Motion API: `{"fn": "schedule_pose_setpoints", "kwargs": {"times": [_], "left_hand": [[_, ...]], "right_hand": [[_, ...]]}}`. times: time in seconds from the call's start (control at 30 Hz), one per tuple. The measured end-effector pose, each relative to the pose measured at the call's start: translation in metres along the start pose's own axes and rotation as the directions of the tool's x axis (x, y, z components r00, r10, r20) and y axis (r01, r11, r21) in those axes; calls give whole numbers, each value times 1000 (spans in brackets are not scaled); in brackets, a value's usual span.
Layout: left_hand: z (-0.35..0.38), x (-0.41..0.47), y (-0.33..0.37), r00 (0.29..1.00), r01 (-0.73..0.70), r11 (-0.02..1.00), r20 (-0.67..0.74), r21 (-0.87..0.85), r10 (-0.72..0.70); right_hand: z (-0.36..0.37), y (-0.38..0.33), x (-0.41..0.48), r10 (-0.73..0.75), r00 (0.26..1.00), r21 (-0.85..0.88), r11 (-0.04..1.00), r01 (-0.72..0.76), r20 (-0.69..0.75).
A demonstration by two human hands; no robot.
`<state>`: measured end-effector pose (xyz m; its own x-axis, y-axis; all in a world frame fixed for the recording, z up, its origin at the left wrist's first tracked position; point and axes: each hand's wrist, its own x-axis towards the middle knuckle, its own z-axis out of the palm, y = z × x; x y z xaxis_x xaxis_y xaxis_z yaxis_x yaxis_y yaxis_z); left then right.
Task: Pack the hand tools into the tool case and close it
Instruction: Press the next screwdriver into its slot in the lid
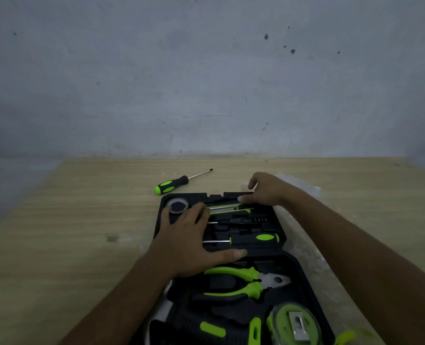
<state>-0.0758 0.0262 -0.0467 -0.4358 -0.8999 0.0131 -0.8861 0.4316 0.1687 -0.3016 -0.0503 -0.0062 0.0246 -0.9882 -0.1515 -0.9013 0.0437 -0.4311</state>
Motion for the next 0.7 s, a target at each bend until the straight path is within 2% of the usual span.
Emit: {"fn": "schedule_pose_setpoints", "kwargs": {"times": [0.1,0.2,0.33,0.47,0.57,0.63,0.7], "left_hand": [[-3,0,0,1000,-6,1000,-5,9,6],[-3,1,0,1000,-20,1000,1,24,20],[1,5,-2,999,-38,999,-20,33,39],[1,5,-2,999,-37,999,-33,34,38],[1,4,-2,995,-55,998,-79,10,56],[2,7,-3,991,-49,993,-126,-109,35],[2,15,-9,981,-10,956,-188,-294,-47]], "right_hand": [[-2,2,5,45,998,-67,997,-42,39],[1,-2,9,15,992,-72,997,-6,123],[2,-4,15,21,988,-103,995,-5,154],[10,10,12,8,992,52,999,-15,125],[23,21,-1,-68,997,161,985,61,41],[28,31,-15,-108,994,286,953,101,9],[29,42,-26,-95,995,397,913,92,-12]]}}
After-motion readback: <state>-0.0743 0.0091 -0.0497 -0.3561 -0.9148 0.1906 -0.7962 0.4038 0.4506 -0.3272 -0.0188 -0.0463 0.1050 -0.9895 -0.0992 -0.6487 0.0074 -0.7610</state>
